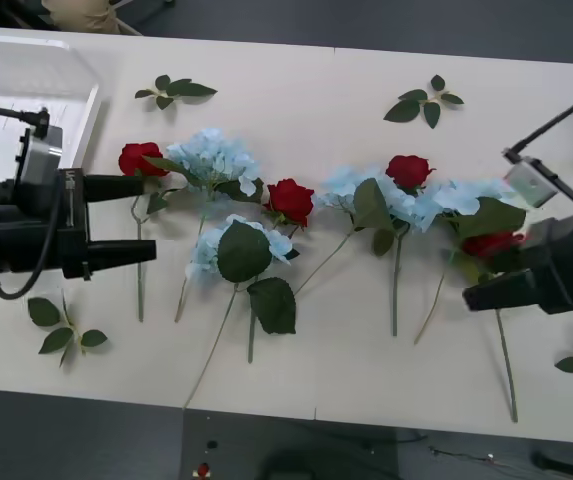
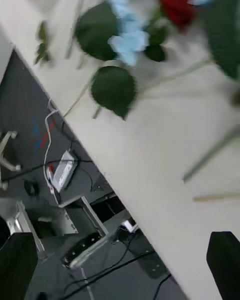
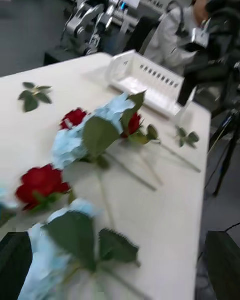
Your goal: Put the red flowers into the right box and the blue flowers into the left box
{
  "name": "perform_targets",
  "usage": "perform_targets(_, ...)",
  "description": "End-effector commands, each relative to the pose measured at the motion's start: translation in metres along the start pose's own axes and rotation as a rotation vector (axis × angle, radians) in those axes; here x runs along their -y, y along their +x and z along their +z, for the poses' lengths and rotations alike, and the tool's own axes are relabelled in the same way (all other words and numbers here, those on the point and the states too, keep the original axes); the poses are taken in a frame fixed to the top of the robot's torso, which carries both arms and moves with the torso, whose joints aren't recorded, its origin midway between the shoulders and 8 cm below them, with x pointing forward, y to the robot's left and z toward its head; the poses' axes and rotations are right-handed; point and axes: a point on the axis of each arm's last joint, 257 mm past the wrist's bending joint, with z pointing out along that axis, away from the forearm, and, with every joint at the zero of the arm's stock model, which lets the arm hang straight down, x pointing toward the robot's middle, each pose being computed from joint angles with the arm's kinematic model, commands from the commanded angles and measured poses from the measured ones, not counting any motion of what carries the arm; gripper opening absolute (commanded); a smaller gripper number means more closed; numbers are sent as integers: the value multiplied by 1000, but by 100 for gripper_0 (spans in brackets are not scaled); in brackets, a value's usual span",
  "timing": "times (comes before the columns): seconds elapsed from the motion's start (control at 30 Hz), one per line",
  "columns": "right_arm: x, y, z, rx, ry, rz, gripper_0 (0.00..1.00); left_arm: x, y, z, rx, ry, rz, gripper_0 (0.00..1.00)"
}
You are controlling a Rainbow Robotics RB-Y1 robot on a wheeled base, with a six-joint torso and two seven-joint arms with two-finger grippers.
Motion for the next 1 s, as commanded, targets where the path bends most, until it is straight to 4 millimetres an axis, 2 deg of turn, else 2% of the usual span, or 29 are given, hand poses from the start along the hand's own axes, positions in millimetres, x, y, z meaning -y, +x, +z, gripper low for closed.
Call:
perform_targets(0.03, 41, 27, -25, -13, 167, 191, 100, -28, 3, -18, -102, -93, -33, 100)
perform_targets(0.17, 88, 42, -44, 17, 345, 340, 100, -61, 30, -35, -219, -216, -116, 100)
perform_targets(0.37, 139, 50, -53, 76, 479, 516, 100, -99, 60, -49, -280, -323, -267, 100)
perform_targets(0.63, 180, 56, -28, 104, 484, 618, 100, -132, 85, -41, -334, -391, -440, 100)
perform_targets(0.8, 202, 61, -17, 88, 542, 616, 100, -154, 107, -36, -420, -447, -460, 100)
perform_targets(1.0, 217, 71, 2, 83, 570, 622, 100, -165, 131, -31, -506, -482, -505, 100)
